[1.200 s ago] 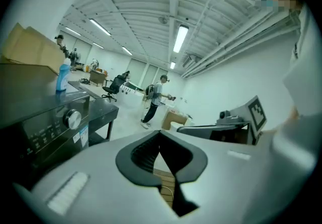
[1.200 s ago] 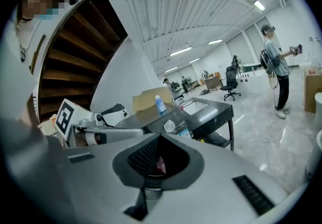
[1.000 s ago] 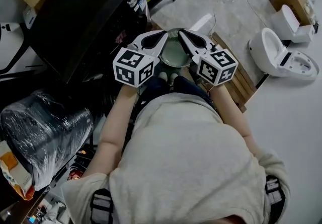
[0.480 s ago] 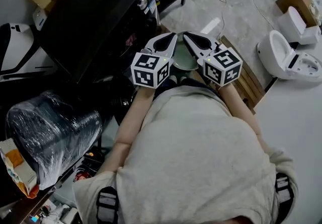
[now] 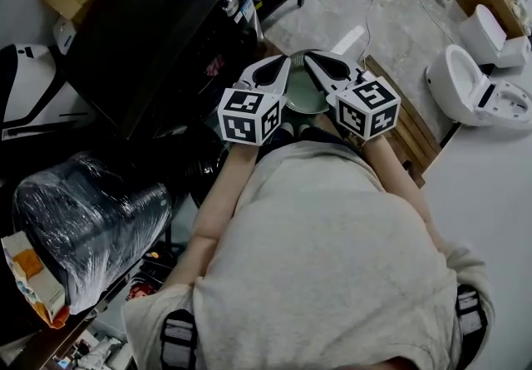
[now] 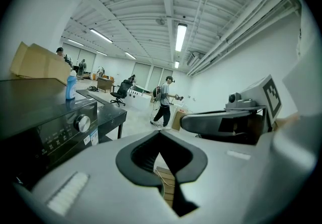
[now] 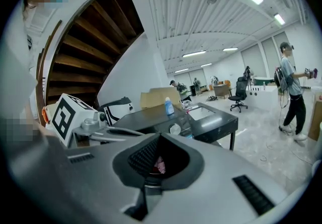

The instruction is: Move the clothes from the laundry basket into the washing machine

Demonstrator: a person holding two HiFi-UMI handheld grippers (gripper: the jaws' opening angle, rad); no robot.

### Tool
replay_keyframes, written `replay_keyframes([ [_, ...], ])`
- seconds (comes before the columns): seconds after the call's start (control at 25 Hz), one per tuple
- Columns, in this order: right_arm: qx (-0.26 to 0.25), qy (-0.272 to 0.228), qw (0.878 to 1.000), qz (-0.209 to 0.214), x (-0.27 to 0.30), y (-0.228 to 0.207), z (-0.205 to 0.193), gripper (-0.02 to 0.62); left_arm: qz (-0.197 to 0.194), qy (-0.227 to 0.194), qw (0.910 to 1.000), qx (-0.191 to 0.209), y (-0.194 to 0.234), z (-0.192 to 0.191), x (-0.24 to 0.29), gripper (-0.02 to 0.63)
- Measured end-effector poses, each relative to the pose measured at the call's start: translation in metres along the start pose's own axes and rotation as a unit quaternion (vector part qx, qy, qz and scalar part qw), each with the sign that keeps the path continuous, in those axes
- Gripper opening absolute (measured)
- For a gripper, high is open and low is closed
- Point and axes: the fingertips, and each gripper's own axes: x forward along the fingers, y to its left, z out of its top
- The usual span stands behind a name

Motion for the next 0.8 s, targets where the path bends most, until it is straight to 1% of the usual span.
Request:
replay_keyframes([
  [0.28,0.003,0.003,1.0,0.01,-0.002,0.004,-0.003,0.009,-0.006,-0.007,0.9999,-0.003,-0.002,-0.001,0.0,0.009],
  [0.44,0.006,0.004,1.0,0.008,-0.004,0.004,-0.006,0.009,-0.008,-0.007,0.9999,-0.007,-0.003,-0.003,0.001,0.009],
  [0.8,0.002,0.015,1.0,0.015,-0.003,0.008,-0.011,0.009,-0.01,0.002,0.9999,-0.01,-0.005,-0.012,0.0,0.009],
])
